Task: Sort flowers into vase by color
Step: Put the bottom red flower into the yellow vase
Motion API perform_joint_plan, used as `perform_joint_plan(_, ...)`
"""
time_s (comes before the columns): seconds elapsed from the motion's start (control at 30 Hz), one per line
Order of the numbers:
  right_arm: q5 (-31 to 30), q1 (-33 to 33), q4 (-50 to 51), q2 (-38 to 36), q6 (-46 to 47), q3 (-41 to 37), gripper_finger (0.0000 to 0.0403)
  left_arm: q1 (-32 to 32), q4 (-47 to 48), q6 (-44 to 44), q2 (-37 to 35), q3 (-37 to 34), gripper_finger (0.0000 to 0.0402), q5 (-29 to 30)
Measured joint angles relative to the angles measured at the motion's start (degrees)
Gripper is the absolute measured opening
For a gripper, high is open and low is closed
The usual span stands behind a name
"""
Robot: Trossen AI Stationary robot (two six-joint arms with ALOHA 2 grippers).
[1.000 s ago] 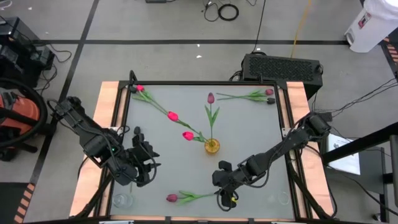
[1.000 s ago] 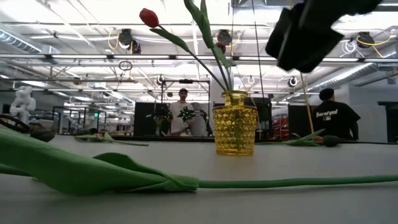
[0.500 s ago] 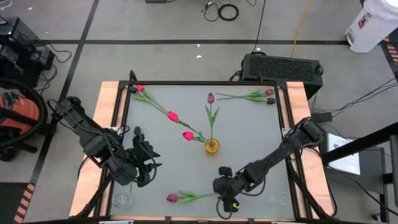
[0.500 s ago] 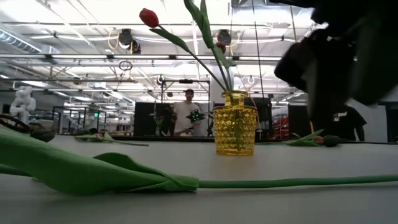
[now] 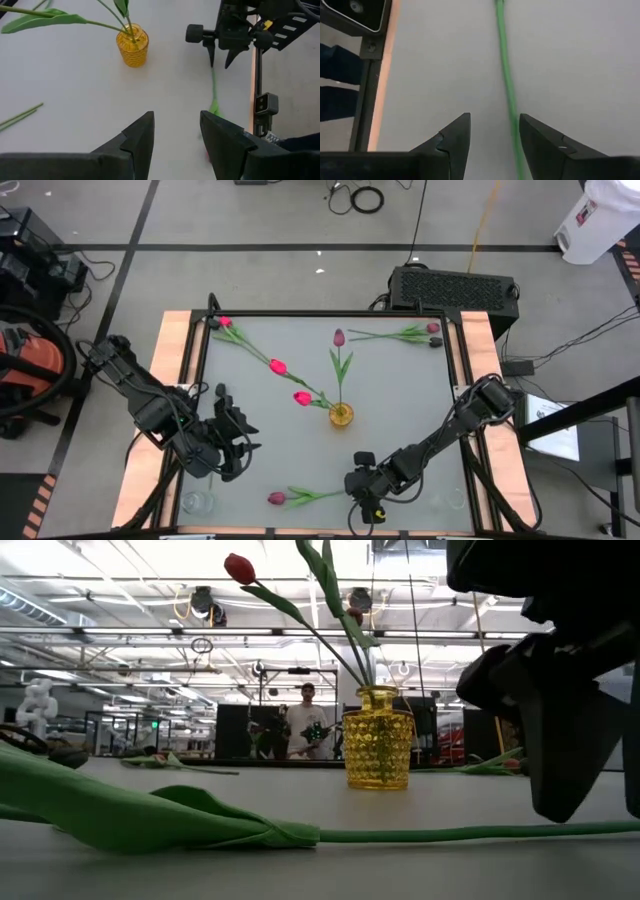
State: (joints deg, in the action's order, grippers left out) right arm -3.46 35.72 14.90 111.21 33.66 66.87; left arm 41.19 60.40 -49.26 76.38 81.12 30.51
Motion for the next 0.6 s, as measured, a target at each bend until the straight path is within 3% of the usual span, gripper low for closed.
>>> perform_joint_plan(0.6, -1.12, -1.55, 0.47, 0.16, 1.23, 0.0, 0.0161, -0.72, 0.0, -0.08, 0.0, 0.0, 0.0167, -0.01)
